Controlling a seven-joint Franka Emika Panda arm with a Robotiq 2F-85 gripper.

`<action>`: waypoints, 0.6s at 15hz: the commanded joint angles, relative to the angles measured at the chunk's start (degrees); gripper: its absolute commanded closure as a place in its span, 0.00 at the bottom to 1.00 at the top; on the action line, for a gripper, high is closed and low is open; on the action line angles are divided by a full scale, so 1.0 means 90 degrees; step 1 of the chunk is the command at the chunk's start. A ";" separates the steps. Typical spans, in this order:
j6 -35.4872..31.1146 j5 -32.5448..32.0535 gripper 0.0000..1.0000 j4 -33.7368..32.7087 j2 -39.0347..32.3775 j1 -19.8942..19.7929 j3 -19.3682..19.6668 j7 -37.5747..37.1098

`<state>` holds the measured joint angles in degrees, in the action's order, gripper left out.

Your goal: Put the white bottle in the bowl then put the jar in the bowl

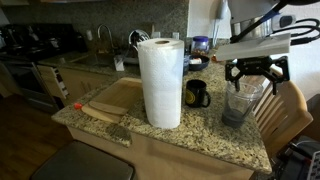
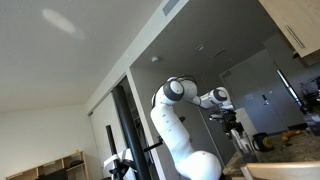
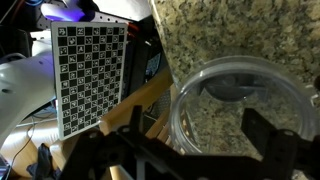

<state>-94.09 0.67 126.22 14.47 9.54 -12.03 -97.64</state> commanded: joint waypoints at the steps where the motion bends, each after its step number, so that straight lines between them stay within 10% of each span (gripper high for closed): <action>1: -0.0014 -0.0028 0.25 -0.0057 -0.0061 -0.0081 -0.0084 0.0001; 9: 0.0053 -0.0025 0.75 -0.0352 -0.0292 -0.0078 -0.0104 -0.0021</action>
<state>-94.23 0.52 125.47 14.24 9.54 -12.11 -97.64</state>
